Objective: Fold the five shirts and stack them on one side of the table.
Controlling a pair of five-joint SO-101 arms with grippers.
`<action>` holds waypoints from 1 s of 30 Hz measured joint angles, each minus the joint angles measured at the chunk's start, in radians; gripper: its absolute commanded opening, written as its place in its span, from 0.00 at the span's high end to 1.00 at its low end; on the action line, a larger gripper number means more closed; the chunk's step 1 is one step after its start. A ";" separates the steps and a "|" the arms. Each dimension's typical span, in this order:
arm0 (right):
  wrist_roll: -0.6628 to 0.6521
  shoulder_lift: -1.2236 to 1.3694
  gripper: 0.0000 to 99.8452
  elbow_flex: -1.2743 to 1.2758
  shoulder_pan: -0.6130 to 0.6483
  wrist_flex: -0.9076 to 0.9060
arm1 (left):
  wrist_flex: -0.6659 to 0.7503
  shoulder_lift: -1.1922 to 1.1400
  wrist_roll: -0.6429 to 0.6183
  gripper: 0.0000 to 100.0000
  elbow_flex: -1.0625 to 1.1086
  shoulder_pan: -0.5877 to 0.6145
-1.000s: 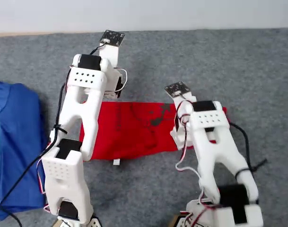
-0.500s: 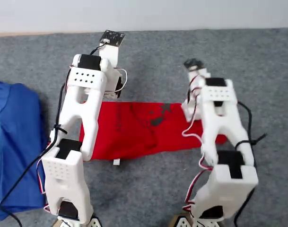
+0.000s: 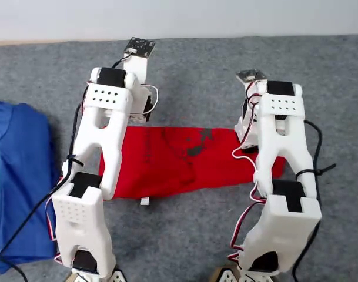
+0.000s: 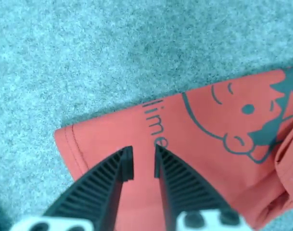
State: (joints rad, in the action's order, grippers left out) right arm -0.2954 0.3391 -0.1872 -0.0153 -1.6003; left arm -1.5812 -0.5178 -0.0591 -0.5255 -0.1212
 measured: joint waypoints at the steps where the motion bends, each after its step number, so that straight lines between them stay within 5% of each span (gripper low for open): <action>1: 0.000 0.003 0.99 0.000 -0.002 -0.006 | 0.000 0.000 0.000 0.91 0.000 0.000; 22: -0.160 0.181 0.99 0.000 -0.123 -0.143 | -0.012 0.000 0.000 0.91 -0.003 0.000; 30: -0.160 0.144 0.99 -0.046 -0.080 -0.138 | -0.012 0.000 0.000 0.91 -0.043 0.000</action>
State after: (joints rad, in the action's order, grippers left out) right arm -0.4549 0.4833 -0.2332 -0.0951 -1.7384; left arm -1.5934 -0.5178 -0.0591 -0.5685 -0.1212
